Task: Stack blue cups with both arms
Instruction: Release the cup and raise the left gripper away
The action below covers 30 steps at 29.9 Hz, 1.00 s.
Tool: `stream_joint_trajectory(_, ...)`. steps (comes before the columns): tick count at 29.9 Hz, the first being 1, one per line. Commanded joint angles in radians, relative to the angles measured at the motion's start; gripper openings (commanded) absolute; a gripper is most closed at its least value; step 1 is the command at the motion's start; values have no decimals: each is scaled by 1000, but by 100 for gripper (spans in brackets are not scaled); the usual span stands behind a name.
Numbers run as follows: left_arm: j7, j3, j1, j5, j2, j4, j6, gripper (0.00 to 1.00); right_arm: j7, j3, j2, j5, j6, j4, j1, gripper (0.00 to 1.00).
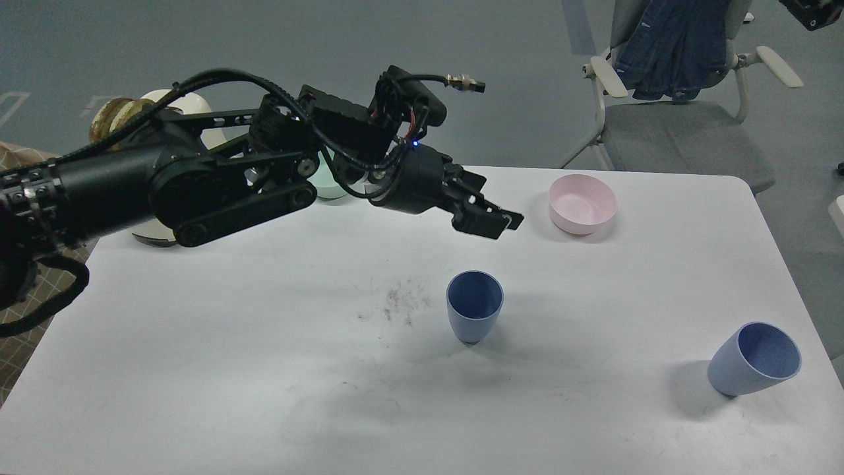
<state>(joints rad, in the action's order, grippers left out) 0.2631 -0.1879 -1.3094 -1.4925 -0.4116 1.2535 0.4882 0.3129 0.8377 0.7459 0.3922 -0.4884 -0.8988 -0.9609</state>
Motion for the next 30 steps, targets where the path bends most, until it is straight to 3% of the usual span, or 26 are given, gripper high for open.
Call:
stream_joint_trajectory(1, -80, -157, 15, 260, -35, -43, 0, 91, 0, 0, 119, 75, 0, -83, 85, 100)
stream_joint_trajectory(8, -97, -313, 145, 610, -46, -167, 0, 93, 2, 0, 326, 209, 0, -179, 224, 100)
stream_joint_trajectory(10, -97, -327, 174, 675, -46, -174, 0, 93, 2, 0, 366, 240, 0, -193, 261, 100)
stream_joint_trajectory(12, -96, -329, 200, 771, -27, -180, -63, 94, 5, 0, 430, 324, 0, -209, 315, 100)
stream_joint_trajectory(18, -90, -332, 254, 792, 36, -207, -74, 94, 18, -5, 547, 453, 0, -255, 402, 100)
stream_joint_trajectory(30, -85, -329, 256, 781, 145, -253, -69, 95, 87, -19, 612, 801, 42, -468, 677, 100)
